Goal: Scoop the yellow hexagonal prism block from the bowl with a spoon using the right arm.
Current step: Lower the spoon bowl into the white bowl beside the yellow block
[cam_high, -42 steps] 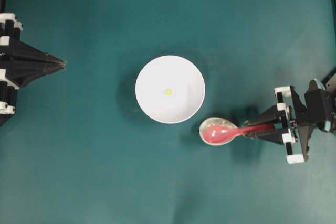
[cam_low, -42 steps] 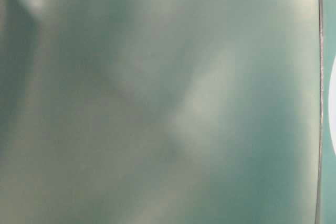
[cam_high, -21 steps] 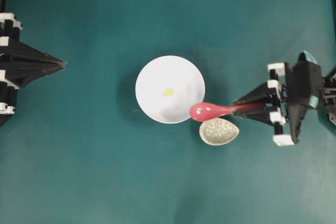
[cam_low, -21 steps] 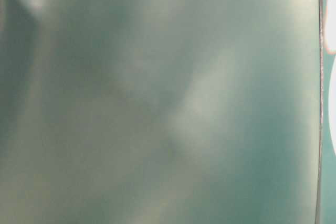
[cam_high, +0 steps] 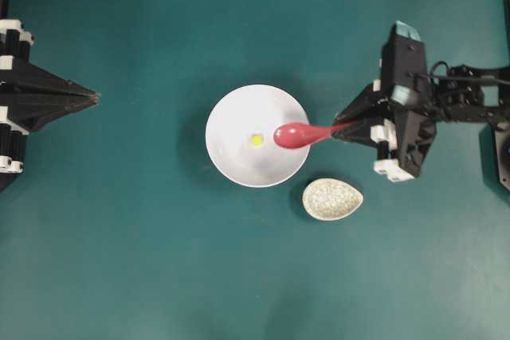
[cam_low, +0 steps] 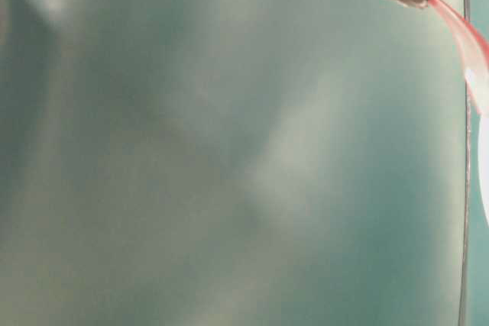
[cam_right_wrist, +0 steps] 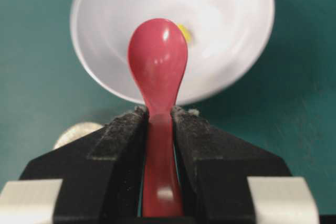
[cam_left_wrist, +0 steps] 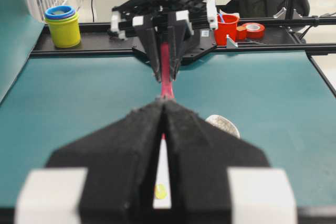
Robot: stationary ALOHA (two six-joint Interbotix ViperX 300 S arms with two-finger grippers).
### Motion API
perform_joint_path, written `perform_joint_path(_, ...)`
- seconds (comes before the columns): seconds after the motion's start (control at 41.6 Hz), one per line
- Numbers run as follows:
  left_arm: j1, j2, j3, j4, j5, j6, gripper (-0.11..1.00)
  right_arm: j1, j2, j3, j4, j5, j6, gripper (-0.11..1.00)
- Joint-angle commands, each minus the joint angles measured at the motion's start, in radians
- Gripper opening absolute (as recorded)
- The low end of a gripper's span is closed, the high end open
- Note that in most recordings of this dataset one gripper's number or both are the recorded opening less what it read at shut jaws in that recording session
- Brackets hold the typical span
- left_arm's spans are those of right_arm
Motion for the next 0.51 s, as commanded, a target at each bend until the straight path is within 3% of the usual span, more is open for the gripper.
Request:
perform_joint_path(0.0,0.002,0.011,-0.025,0.003,-0.008,0.002,0.00,-0.021,0.017,-0.060,0.002,0.058,0.003,0.22)
perform_joint_path(0.337,0.002,0.014,-0.023,0.003,-0.008,0.002,0.00,-0.035,0.172,-0.212,-0.006,0.252,0.005,0.22)
perform_joint_path(0.481,0.002,0.014,-0.023,0.002,-0.008,0.002,0.00,-0.035,0.215,-0.238,-0.017,0.270,0.006,0.22)
